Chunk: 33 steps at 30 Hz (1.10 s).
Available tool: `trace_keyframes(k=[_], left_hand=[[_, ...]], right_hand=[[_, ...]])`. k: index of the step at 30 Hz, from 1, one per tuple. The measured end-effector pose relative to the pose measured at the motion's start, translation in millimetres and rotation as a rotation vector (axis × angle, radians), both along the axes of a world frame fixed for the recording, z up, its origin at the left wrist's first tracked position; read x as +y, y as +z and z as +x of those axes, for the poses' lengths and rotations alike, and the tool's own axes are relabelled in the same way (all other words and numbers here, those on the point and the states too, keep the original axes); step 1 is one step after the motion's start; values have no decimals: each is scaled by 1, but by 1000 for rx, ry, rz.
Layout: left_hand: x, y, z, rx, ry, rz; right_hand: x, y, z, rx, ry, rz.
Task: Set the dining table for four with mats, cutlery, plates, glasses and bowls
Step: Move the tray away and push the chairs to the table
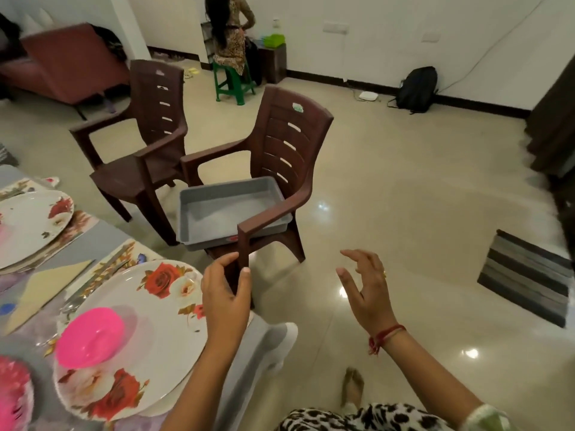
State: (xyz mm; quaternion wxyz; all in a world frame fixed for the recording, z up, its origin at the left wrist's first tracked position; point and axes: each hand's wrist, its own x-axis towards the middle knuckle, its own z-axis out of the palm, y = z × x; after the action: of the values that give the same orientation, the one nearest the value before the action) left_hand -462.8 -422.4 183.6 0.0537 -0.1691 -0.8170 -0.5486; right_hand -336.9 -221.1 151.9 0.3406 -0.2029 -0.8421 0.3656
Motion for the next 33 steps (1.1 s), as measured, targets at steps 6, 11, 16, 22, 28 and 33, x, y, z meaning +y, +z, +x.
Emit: trace_keyframes(k=[6,11,16,22,28,33], left_hand=[[99,11,-41,-21,93,20],[152,20,-76,-3,210,42],[163,8,-113,-20,354,19],[178,-2,-177,-46,446,85],[205,-2,-252,-80,527,159],[233,4,-288,-105,557,190]], right_hand=[[112,11,-64,58,87,25],[179,12,-127,28,214,36],[202,5,-200,8,333,-24],[219,0,-287,-63,425,-48],[257,26,-366,-29,465,-2],[287,38,-409,7,448,29]])
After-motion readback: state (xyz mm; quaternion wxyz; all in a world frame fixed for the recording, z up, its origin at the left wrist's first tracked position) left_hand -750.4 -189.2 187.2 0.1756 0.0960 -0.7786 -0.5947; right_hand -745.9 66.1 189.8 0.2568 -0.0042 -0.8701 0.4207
